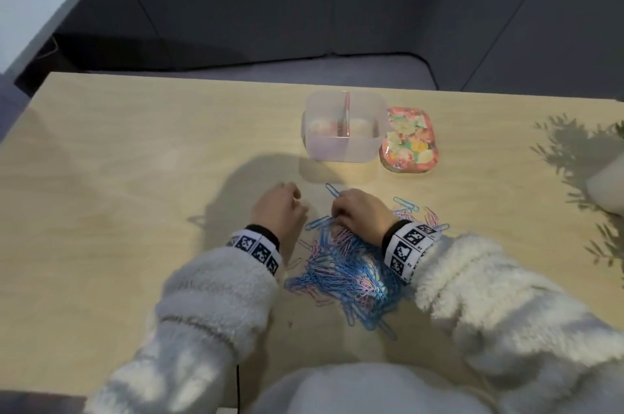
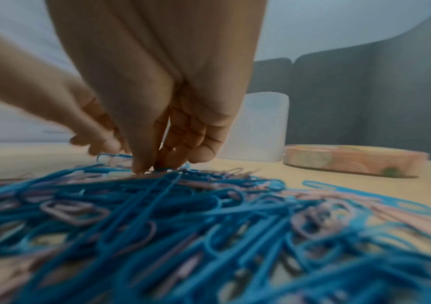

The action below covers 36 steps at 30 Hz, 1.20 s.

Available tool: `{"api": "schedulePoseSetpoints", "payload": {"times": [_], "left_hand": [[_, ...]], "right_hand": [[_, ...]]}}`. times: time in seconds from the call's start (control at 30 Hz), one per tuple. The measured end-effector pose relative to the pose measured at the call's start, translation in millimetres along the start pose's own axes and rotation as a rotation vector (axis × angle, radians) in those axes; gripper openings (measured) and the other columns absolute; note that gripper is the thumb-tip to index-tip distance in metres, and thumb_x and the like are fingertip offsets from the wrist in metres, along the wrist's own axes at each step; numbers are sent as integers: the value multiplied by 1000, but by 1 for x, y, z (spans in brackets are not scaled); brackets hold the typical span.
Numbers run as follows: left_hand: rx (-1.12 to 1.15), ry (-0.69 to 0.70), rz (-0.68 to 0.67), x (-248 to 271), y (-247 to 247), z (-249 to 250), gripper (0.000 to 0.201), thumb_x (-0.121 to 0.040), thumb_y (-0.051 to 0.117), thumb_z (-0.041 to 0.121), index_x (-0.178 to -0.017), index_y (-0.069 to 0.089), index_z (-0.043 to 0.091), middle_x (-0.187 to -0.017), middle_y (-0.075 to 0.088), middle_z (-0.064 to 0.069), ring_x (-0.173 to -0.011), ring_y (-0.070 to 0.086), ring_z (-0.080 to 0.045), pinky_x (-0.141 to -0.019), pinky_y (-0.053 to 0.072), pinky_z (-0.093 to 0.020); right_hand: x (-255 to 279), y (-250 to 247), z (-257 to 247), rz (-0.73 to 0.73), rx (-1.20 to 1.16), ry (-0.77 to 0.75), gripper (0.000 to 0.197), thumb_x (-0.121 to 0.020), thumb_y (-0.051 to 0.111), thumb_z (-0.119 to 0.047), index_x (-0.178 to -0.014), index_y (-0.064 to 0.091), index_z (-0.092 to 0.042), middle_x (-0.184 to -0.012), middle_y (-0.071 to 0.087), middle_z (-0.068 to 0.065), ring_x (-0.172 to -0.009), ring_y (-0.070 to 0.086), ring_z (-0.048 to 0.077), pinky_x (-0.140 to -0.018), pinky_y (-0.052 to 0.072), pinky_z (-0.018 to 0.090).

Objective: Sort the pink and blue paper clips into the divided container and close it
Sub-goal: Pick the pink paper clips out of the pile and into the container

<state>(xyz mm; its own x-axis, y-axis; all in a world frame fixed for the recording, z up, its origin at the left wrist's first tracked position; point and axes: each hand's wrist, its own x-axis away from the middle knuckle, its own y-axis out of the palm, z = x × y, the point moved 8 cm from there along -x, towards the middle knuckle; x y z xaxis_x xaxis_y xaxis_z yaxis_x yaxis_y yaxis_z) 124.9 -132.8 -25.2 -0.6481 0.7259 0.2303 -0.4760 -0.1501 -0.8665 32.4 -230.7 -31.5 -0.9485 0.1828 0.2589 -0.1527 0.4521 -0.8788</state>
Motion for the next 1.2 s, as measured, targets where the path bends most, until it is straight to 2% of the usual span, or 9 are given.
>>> {"api": "schedulePoseSetpoints", "payload": {"times": [0.27, 0.4, 0.5, 0.6, 0.7, 0.8, 0.87, 1.07, 1.2], "left_hand": [[14, -5, -9, 10, 20, -6, 13, -90, 52, 14, -92, 58, 3, -102, 56, -14, -97, 52, -29, -83, 42, -36], [-29, 45, 27, 18, 15, -10, 15, -93, 49, 16, -102, 53, 4, -105, 55, -11, -97, 50, -26, -82, 41, -33], [-2, 50, -6, 20, 13, -16, 14, -93, 49, 17, -101, 56, 7, -104, 57, -8, -97, 54, -26, -83, 42, -31], [-11, 30, -40, 21, 10, -16, 10, -91, 50, 15, -93, 58, 8, -102, 57, -10, -97, 53, -26, -84, 42, -32], [52, 50, -79, 30, 7, -12, 8, -92, 47, 15, -92, 53, 9, -96, 61, -9, -90, 57, -26, -81, 47, -34], [209, 42, -210, 42, 12, -15, 13, -92, 49, 16, -103, 54, 12, -88, 64, -3, -82, 61, -20, -79, 50, -32], [295, 12, -287, 47, 16, -22, 15, -92, 50, 16, -105, 58, 15, -82, 66, 2, -78, 64, -16, -78, 52, -29], [36, 132, -305, 62, 21, -16, 20, -82, 66, 23, -97, 64, 11, -94, 66, -4, -85, 59, -18, -75, 45, -24], [-147, 162, -325, 59, 28, -5, 19, -83, 65, 21, -96, 64, 8, -105, 65, -10, -99, 58, -26, -81, 43, -31]], "right_hand": [[19, -24, 36, 190, -122, 162, 23, -90, 50, -12, -101, 70, -13, -106, 70, 10, -100, 60, 29, -86, 47, 36], [25, -34, 29, 328, -445, 209, 25, -90, 47, -2, -97, 70, -7, -79, 64, -3, -61, 52, 1, -63, 43, 19], [21, -11, 15, 196, -920, 348, 31, -91, 37, 2, -83, 66, -4, -63, 53, -1, -48, 44, 9, -41, 36, 14], [19, 11, -3, 45, -1201, 469, 22, -87, 43, -2, -70, 57, -3, -63, 52, 10, -50, 48, 18, -42, 39, 22], [10, 10, -25, -48, -764, 188, 9, -83, 60, -7, -87, 67, -3, -64, 53, -4, -54, 52, 6, -54, 42, 17], [10, 20, -43, -142, -260, -49, 25, -82, 65, -15, -107, 68, -13, -80, 47, -3, -78, 49, 12, -73, 36, 23], [13, 26, -53, -171, -60, -139, 23, -84, 63, -18, -106, 69, -17, -89, 45, 1, -88, 48, 18, -74, 35, 27], [18, 32, -53, -166, 58, -168, 18, -90, 55, -17, -99, 65, -5, -109, 54, 12, -106, 50, 25, -85, 40, 35], [17, 11, -27, -42, -246, -44, 13, -88, 57, -13, -91, 63, -2, -91, 57, 5, -85, 52, 19, -77, 39, 25]]}}
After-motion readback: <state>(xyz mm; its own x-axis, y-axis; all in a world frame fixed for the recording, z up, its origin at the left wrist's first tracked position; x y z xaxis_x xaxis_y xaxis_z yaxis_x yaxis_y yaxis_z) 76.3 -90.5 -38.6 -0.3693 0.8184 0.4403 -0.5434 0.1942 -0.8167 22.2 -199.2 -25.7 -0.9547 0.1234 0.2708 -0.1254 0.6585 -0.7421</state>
